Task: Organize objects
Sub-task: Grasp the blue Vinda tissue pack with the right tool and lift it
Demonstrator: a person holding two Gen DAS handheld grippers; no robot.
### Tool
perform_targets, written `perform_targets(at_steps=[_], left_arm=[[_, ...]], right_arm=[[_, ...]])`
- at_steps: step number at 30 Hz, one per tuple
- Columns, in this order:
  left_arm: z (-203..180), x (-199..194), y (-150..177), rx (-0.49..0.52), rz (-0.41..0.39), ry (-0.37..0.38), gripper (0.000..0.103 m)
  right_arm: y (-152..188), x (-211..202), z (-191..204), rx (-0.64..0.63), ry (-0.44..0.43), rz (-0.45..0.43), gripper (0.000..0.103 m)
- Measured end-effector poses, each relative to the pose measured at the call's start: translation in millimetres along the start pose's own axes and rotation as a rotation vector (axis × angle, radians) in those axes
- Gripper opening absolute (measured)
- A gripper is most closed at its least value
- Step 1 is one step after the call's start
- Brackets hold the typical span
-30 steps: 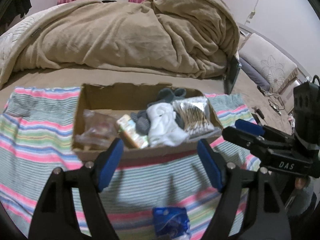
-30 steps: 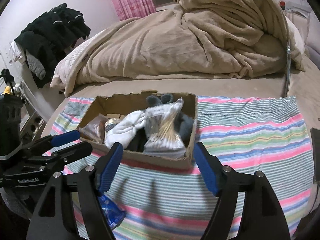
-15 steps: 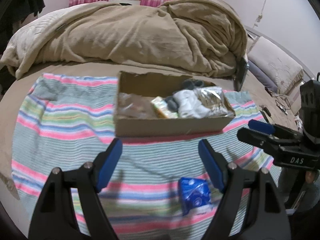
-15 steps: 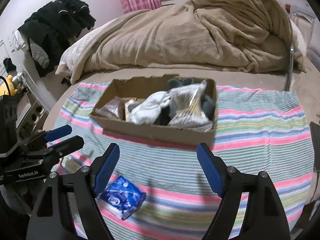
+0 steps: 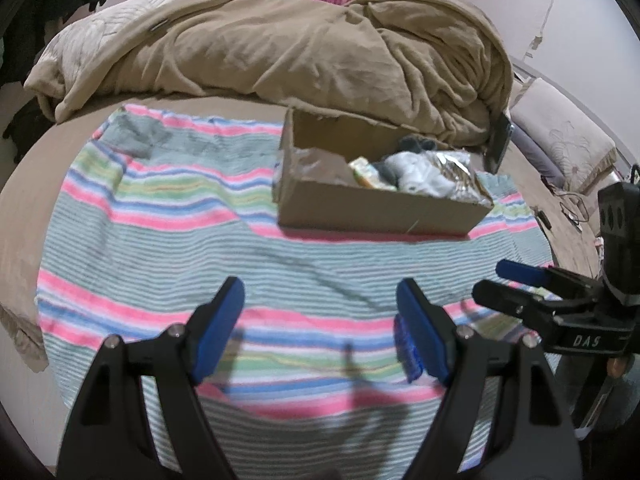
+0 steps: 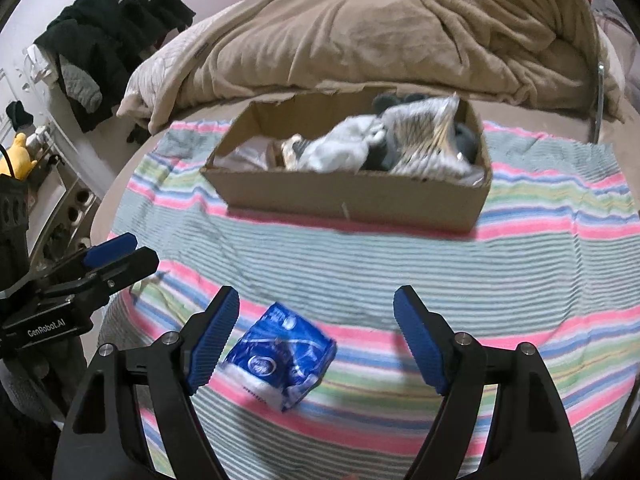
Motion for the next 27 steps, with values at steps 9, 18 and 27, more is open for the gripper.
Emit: perform_targets(at_steps=[9, 18, 27], left_arm=[[10.8, 0.9, 18.9, -0.019, 0.032, 0.005, 0.080], [17.5, 6.0, 32.1, -0.034, 0.061, 0.011, 0.080], [17.3, 7.8, 33.6, -0.033, 0.072, 0.006, 0.080]], right_arm=[[27.5, 35.1, 16.0, 0.049, -0.035, 0.143, 0.082], [35.4, 51.4, 13.2, 0.118, -0.055, 0.204, 0.082], [38.9, 52.0, 26.8, 0.036, -0.035, 0.191, 0.069]])
Point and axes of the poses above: each gripper's, at about its wrist camera, not at the fingertips, and x roughly the way its jaws point, z to its left, y to its underside, the point moved 1 cm from there along x, roughly the way its jaws point, and after that the axes turned 1 degree about y, right-handed, at the moved point
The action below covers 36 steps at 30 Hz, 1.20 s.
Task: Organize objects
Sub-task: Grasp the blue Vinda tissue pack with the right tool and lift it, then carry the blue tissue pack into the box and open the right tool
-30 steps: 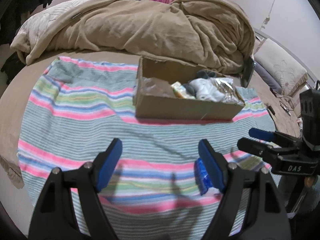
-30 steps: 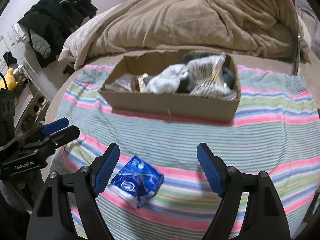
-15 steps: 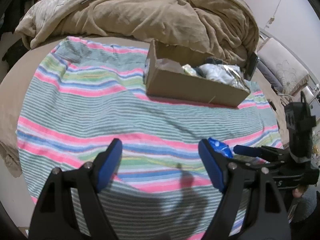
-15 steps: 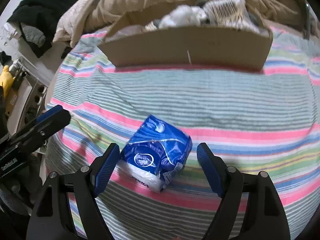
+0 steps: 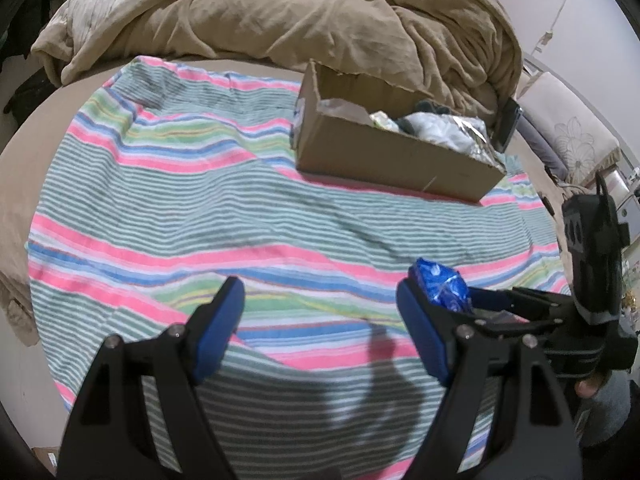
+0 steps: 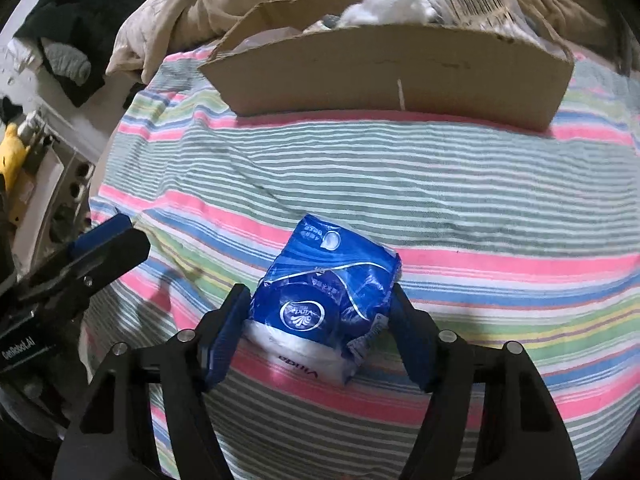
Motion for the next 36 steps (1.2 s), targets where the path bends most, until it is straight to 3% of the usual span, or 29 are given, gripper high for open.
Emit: perform_targets(at_steps=[5, 22, 36], left_arm=[[-2.5, 1.1, -0.4, 0.004, 0.004, -0.002, 0.080], [-6.6, 0.6, -15.8, 0.019, -0.018, -0.014, 0.080], [-5.3, 6.2, -44.3, 0.040, -0.057, -0.028, 0.080]], right_arm=[[-1.1, -9.3, -1.7, -0.017, 0.000, -0.034, 0.061], [-36.4, -56.5, 5.0, -0.068, -0.034, -0.183, 0.061], [-95.8, -65.7, 6.5, -0.133, -0.020, -0.261, 0.061]])
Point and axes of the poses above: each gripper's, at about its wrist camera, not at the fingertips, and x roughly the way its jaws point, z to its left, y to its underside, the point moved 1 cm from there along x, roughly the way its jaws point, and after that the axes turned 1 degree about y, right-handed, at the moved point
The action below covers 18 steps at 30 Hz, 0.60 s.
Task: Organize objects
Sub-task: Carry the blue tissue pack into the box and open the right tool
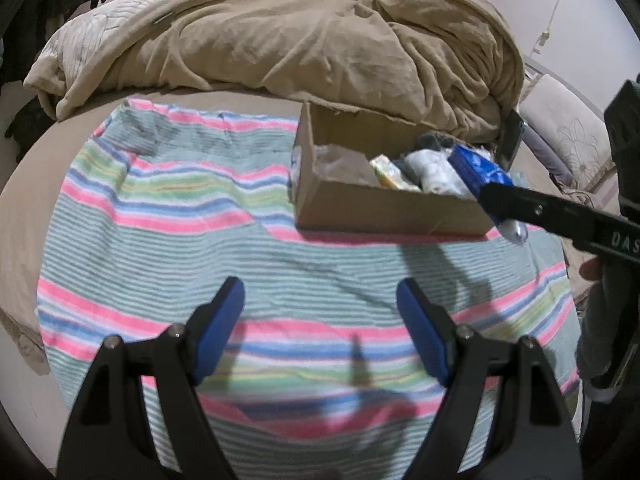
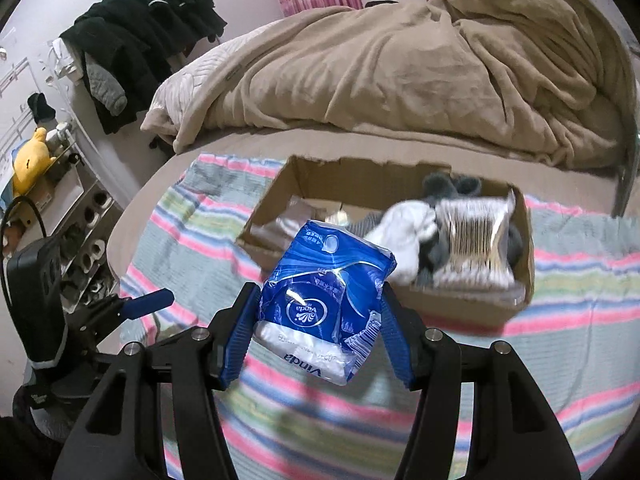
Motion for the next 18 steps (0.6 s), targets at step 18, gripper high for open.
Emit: perform_targets(at_steps=[18], left_arm=[[16.9, 29.9, -50.8, 0.004, -0.049, -0.027, 0.080]], right_arm=[[-53.1, 62.2, -12.6, -0.036, -0.028, 0.021, 0.061]])
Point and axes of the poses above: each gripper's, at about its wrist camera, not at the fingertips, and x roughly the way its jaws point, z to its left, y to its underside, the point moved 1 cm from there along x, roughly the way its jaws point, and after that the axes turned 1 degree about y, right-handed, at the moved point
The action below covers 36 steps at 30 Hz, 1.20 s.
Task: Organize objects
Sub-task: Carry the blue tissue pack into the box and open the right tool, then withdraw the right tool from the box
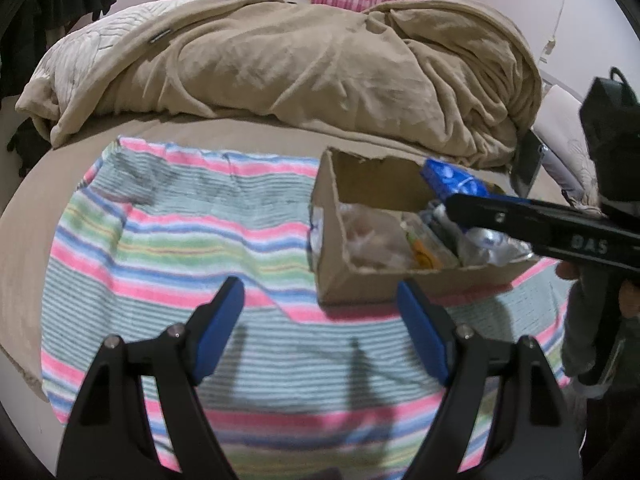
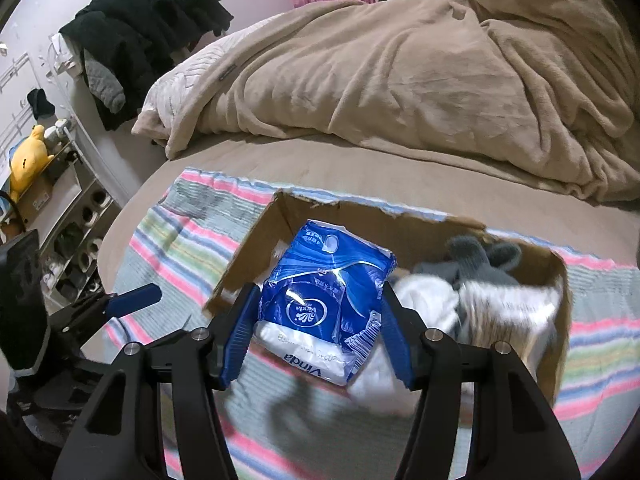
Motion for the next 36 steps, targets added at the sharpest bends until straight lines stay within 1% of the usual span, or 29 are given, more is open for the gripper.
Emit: perform_targets(at_steps=[5, 11, 13, 15, 17, 18, 24, 36], left_arm=[[3.4, 7.4, -8.1, -0.002, -0.006, -0.005, 0.080], [10.3, 13.1, -18.1, -0.011, -0.017, -0.014, 0.080], [12.1, 13.0, -20.9, -0.014, -0.022, -0.016, 0.080], [12.5, 11.9, -22.0, -0.014, -0.025, -0.018, 0.080], [12.1, 9.6, -22.4, -0.012, -0.028, -0.022, 0.080], [11.7, 8.4, -22.0, -0.010, -0.029, -0.024, 0.080], [7.0, -0.8, -18.8, -0.008, -0.029, -0.030, 0.080], [-15.4, -32.0, -12.3, 0.016, -0.049, -0.017, 0.080]], right_arm=[[-8.0, 25.7, -7.0, 0.016, -0.021, 0.046, 0.062], [-13.0, 37.7, -8.9, 0.014, -0.022, 0.065, 0.063], [-14.3, 39.4, -9.4, 0.008, -0.016, 0.067, 0.067], [-15.0, 37.2, -10.3, 0.009, -0.010, 0.047, 0.070], [-16.0, 31.4, -11.5, 0.012, -0.003, 0.014, 0.081], [-16.1, 28.2, -12.2, 0.013, 0.002, 0.000, 0.083], [-13.4, 6.9, -11.9, 0.007, 0.009, -0.028, 0.084], [10.1, -42.5, -0.7, 0.013, 0.033, -0.060, 0.084]])
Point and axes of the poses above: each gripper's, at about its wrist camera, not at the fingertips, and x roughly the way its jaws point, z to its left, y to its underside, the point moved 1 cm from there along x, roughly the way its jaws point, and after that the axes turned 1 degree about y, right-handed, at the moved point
